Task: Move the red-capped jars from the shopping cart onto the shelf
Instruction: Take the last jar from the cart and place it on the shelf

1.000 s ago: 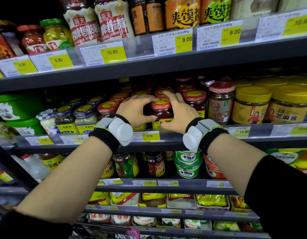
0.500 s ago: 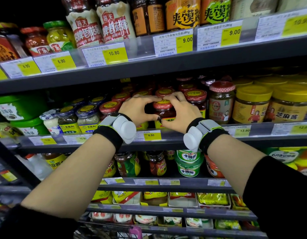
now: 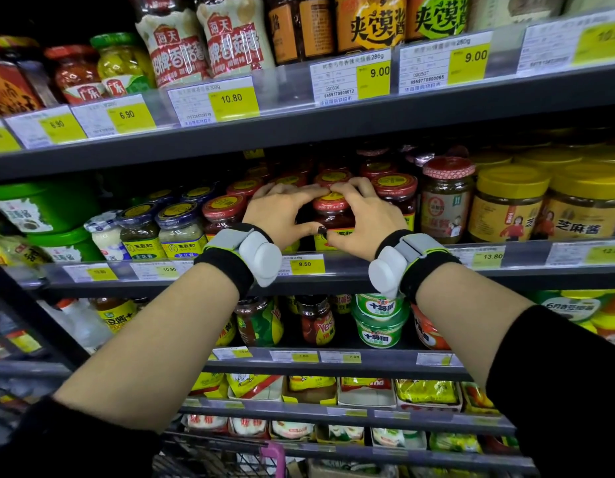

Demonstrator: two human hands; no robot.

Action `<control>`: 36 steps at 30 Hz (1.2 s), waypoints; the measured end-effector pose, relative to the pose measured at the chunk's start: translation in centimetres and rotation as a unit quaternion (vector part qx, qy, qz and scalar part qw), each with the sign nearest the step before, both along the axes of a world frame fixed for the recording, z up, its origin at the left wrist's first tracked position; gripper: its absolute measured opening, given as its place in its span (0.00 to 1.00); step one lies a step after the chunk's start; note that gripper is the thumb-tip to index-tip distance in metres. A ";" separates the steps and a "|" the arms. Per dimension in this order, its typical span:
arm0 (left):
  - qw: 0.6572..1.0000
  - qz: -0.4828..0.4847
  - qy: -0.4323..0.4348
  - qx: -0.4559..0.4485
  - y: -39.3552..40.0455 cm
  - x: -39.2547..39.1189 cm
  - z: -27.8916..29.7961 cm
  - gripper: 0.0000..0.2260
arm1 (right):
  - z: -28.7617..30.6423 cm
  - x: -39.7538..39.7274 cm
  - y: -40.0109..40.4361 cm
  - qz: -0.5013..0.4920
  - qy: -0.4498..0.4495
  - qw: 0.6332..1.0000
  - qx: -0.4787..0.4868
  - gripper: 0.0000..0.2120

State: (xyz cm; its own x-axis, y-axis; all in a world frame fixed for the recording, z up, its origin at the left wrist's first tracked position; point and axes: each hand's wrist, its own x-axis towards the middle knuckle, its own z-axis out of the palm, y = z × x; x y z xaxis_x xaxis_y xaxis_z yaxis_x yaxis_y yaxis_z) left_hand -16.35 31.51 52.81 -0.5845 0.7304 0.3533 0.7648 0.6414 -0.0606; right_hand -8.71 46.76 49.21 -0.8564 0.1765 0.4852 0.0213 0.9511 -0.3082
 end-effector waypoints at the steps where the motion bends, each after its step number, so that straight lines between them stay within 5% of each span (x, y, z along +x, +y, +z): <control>1: 1.000 -0.002 0.007 -0.003 0.0 0.1 0.0 0.28 | 0.0 0.1 0.0 -0.001 -0.001 1.000 0.001 0.35; 17: 0.994 0.054 0.076 0.059 0.2 2.8 -3.6 0.29 | -1.7 2.0 -0.9 -0.034 0.008 0.994 0.100 0.37; 36: 0.992 0.083 -0.029 0.090 -0.4 6.1 -7.6 0.28 | -4.1 4.6 -2.5 0.000 -0.005 0.996 0.088 0.35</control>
State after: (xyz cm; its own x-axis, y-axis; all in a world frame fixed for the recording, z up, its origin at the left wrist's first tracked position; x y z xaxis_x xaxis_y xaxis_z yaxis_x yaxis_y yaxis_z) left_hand -10.28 31.08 45.20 -0.7145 0.5505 0.4317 0.6465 0.7555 0.1066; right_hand -4.10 44.30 45.11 -0.8613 0.0896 0.5001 0.0232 0.9902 -0.1375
